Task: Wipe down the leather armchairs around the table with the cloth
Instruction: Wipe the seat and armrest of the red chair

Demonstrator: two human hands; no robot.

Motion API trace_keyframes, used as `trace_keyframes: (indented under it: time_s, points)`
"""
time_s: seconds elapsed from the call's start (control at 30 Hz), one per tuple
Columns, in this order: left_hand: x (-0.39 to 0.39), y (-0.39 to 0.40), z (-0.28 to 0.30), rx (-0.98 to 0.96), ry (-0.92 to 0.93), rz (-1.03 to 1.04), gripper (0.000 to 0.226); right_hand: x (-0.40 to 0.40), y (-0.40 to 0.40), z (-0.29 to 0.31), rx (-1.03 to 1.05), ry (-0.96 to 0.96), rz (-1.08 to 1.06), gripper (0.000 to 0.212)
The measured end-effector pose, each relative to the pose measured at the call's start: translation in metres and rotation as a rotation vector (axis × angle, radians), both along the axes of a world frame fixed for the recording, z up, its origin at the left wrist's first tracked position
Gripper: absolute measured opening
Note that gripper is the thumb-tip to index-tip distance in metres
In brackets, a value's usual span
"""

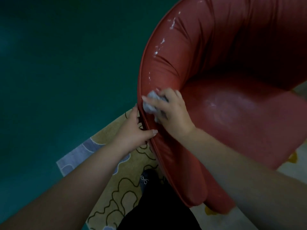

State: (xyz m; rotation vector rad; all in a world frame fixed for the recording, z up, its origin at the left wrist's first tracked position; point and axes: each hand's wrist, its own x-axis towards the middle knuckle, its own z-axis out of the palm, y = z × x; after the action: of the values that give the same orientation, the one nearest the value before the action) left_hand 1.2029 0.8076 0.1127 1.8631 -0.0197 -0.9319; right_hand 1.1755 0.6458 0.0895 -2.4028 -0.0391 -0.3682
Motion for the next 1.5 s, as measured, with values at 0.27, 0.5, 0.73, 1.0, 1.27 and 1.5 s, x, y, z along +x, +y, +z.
trace_keyframes:
  time_s: [0.27,0.5,0.73,1.0,1.27,1.5]
  points:
    - [0.023,-0.009,-0.005,-0.026,-0.100,0.032,0.089,0.036,-0.004,0.000,0.011,-0.003,-0.104,0.046]
    - [0.075,-0.020,-0.003,0.024,-0.224,-0.134,0.090,0.057,-0.005,0.001,0.125,-0.021,-0.296,0.036]
    - [0.094,-0.015,-0.010,0.024,-0.254,-0.267,0.113,0.092,-0.002,0.009,0.047,0.019,-0.347,0.029]
    - [0.148,-0.032,-0.009,0.004,-0.273,-0.374,0.112,0.118,0.000,0.013,0.195,-0.019,-0.532,0.020]
    - [0.172,-0.034,-0.024,-0.095,-0.265,-0.421,0.116,0.149,-0.020,0.014,0.054,0.004,-0.503,0.027]
    - [0.185,-0.040,-0.021,-0.084,-0.248,-0.429,0.120,0.174,-0.042,0.015,0.189,-0.095,-0.596,0.025]
